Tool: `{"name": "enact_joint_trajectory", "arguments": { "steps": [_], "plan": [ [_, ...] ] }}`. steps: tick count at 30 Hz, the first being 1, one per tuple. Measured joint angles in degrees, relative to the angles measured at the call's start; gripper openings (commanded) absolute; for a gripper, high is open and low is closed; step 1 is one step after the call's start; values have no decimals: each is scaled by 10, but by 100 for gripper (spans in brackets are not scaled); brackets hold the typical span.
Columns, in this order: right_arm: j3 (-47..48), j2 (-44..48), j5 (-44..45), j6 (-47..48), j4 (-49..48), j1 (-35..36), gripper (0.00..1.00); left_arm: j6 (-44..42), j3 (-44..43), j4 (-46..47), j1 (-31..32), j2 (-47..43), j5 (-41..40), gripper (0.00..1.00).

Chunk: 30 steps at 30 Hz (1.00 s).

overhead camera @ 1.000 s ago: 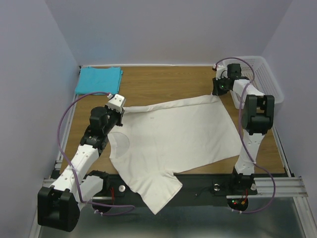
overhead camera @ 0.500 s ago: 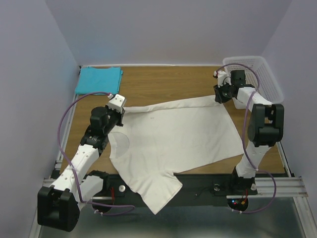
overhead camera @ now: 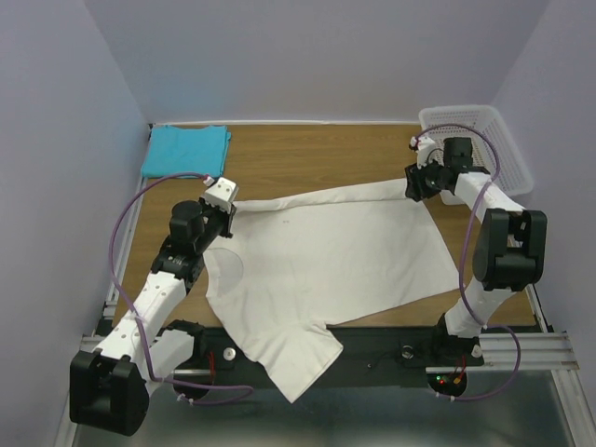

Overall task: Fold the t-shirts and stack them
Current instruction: Fold the tshirt

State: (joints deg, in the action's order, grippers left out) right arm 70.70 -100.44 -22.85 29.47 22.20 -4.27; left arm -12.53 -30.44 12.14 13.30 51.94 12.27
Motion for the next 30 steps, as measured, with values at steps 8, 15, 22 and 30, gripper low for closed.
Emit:
{"name": "enact_joint_trajectory", "arguments": {
  "steps": [8,15,22,30],
  "plan": [
    [36,-5,-81,-71,-5,0,50,0,4,-13,9,-37,14,0],
    [36,-5,-103,-89,-4,0,50,0,4,-34,13,-49,20,0],
    [35,-5,-108,-90,-4,0,50,7,4,-49,14,-49,19,0],
    [35,-5,-113,-97,-4,0,50,23,4,-57,14,-53,23,0]
  ]
}}
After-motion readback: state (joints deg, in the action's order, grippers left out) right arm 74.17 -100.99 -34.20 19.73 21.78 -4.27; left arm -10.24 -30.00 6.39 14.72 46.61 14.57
